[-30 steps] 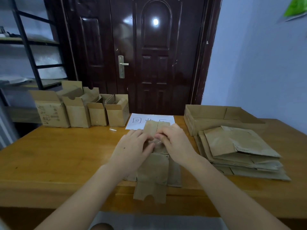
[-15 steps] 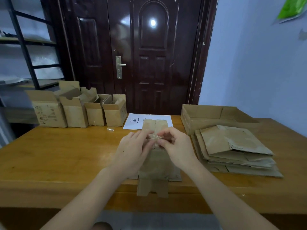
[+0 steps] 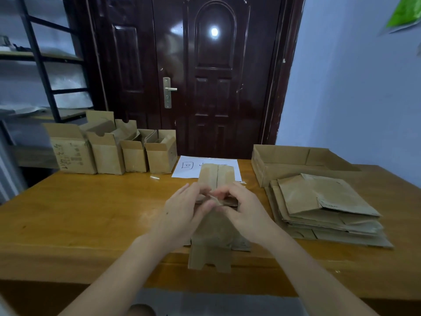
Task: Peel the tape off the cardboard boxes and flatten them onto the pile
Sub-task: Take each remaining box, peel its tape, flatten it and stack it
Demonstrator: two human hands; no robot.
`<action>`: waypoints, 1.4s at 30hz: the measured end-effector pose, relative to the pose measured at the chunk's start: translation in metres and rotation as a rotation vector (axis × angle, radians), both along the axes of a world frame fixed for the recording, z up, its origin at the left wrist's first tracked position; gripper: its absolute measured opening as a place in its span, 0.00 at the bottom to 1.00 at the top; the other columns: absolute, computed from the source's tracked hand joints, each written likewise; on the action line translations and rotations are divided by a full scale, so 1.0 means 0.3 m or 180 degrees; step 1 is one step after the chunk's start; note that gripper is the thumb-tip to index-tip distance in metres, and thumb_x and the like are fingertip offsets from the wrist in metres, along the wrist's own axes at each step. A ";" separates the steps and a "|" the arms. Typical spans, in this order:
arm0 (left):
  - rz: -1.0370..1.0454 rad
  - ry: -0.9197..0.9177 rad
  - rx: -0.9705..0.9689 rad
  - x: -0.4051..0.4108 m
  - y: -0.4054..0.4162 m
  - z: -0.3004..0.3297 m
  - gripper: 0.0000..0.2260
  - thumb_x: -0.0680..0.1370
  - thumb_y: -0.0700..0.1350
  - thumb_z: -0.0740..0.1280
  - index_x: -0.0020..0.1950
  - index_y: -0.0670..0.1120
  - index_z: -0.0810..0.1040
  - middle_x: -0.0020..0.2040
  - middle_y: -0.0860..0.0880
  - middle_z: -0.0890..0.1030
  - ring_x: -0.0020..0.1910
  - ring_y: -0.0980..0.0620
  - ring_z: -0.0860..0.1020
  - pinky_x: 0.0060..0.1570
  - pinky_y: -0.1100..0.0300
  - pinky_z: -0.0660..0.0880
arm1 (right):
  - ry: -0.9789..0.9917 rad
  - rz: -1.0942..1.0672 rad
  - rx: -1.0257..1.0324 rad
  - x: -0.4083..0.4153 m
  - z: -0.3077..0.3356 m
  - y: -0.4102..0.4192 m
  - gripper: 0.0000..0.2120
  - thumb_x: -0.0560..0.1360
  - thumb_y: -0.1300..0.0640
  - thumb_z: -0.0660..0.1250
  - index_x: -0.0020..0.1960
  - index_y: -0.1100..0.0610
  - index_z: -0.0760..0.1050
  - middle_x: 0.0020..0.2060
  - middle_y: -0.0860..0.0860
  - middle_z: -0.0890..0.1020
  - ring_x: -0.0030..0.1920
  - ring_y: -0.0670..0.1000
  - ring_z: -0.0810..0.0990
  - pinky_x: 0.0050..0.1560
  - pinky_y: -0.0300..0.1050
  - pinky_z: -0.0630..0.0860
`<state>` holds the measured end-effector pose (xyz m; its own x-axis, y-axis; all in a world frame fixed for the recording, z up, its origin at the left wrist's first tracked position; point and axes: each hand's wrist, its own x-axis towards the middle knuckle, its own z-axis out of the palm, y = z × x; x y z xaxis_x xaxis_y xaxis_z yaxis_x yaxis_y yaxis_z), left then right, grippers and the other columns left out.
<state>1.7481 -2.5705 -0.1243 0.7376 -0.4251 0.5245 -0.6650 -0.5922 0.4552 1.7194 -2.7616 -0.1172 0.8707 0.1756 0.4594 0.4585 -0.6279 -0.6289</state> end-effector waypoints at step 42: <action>-0.0363 -0.0080 0.0137 0.108 -0.059 0.209 0.16 0.86 0.60 0.55 0.46 0.56 0.76 0.43 0.56 0.78 0.45 0.57 0.76 0.46 0.54 0.72 | -0.2273 -0.0498 -0.0980 0.065 0.130 -0.063 0.13 0.79 0.54 0.72 0.60 0.58 0.79 0.51 0.49 0.82 0.52 0.50 0.77 0.58 0.46 0.74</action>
